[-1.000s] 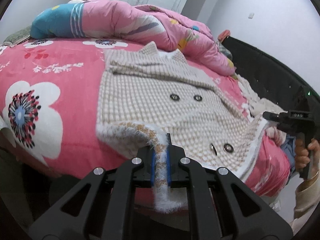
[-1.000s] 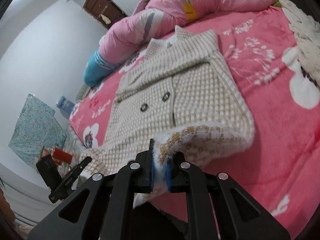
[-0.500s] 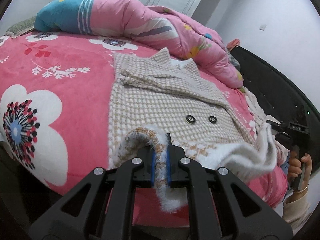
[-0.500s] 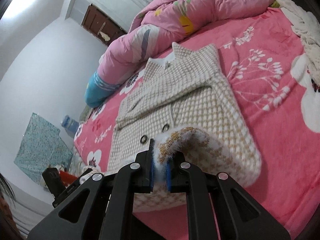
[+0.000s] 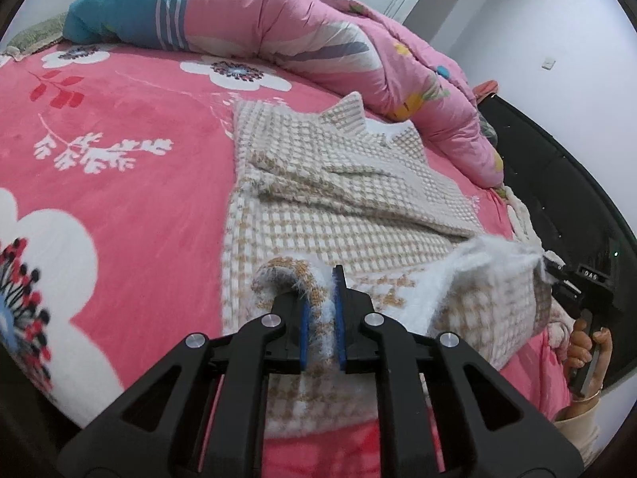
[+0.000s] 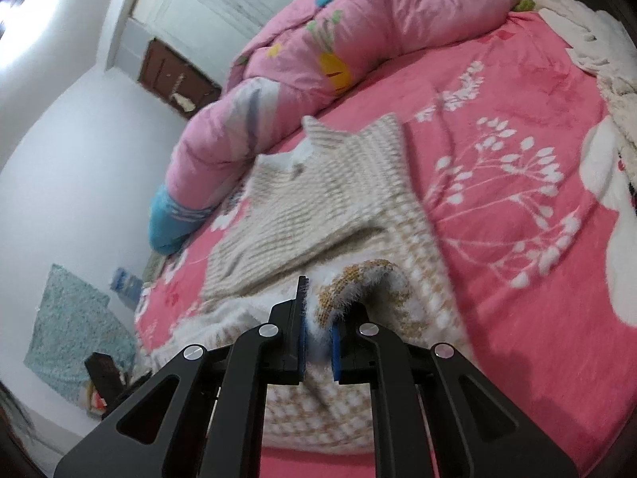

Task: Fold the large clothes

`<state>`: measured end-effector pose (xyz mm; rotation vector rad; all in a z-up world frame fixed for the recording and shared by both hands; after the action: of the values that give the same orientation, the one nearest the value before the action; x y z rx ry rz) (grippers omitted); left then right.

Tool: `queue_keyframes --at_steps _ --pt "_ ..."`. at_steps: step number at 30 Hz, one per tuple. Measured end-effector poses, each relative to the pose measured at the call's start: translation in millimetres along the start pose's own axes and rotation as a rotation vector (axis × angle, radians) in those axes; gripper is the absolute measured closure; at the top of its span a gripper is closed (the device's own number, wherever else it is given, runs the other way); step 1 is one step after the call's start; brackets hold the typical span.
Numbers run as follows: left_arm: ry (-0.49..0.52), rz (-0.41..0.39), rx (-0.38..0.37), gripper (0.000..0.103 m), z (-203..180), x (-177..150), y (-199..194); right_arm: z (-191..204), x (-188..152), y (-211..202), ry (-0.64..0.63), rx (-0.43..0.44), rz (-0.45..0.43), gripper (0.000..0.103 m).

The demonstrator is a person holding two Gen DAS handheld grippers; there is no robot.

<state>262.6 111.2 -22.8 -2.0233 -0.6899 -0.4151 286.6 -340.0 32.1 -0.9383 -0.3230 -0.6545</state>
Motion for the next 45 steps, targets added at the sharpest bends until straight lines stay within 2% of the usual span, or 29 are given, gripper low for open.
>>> queue_keyframes --at_steps 3,5,7,9,12,13,15,20,21,24,27,30,33,36,37,39,43,45 --pt "-0.035 0.051 -0.021 0.080 6 5 16 -15 -1 14 0.041 -0.024 0.029 0.093" --pt "-0.048 0.067 -0.030 0.075 8 6 19 -23 -1 20 0.068 -0.020 0.052 0.087" --pt "-0.042 0.066 -0.039 0.067 7 7 18 -31 -1 22 0.095 -0.028 0.071 0.072" --pt "-0.032 0.055 -0.050 0.062 6 7 12 -35 0 17 0.097 -0.042 0.049 0.054" --pt "-0.035 0.041 -0.058 0.060 5 8 3 -37 3 4 0.086 -0.051 0.012 0.050" --pt "-0.037 0.030 -0.048 0.053 5 9 0 -38 3 1 0.087 -0.050 0.008 0.050" --pt "-0.028 -0.043 0.007 0.043 9 12 -16 -40 1 -6 0.087 -0.043 0.006 0.050" --pt "-0.046 -0.088 0.011 0.043 17 9 -48 -39 -12 -23 0.071 -0.043 0.028 0.049" --pt "-0.035 -0.091 0.015 0.043 16 2 -55 -39 -17 -28 0.066 -0.040 0.038 0.043" --pt "0.017 -0.083 0.015 0.043 8 -19 -67 -35 -34 -41 0.030 -0.056 0.086 0.035" --pt "0.064 -0.030 -0.041 0.042 -5 -54 -69 -30 -56 -59 -0.018 -0.078 0.139 0.034" --pt "0.026 0.048 -0.068 0.042 -5 -81 -49 -30 -78 -65 0.005 -0.023 0.176 0.034" --pt "-0.127 0.102 -0.112 0.042 14 -91 -24 -43 -92 -55 0.082 0.018 0.191 0.034" --pt "-0.313 0.047 -0.161 0.042 43 -83 -10 -66 -97 -33 0.198 0.069 0.189 0.034" --pt "-0.345 0.024 -0.171 0.043 48 -80 -8 -73 -97 -27 0.230 0.081 0.185 0.034" --pt "-0.389 -0.012 -0.175 0.044 53 -73 -4 -86 -93 -17 0.283 0.106 0.147 0.044" --pt "-0.367 -0.045 -0.089 0.063 51 -65 3 -98 -81 -8 0.328 0.127 0.063 0.057" --pt "-0.330 -0.055 -0.043 0.075 45 -61 3 -102 -77 -4 0.352 0.139 0.029 0.071"
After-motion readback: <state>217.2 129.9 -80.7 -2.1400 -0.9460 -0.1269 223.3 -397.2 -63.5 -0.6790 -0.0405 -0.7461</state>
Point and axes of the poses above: each gripper's, at about its wrist camera, not at the fingertips, and y roughly the way its jaws point, z to its left, x to its top, the point moved 4 cm from there along y, roughly the way its jaws point, and after that the axes turned 6 degrees about -y, right-handed, at the moved point
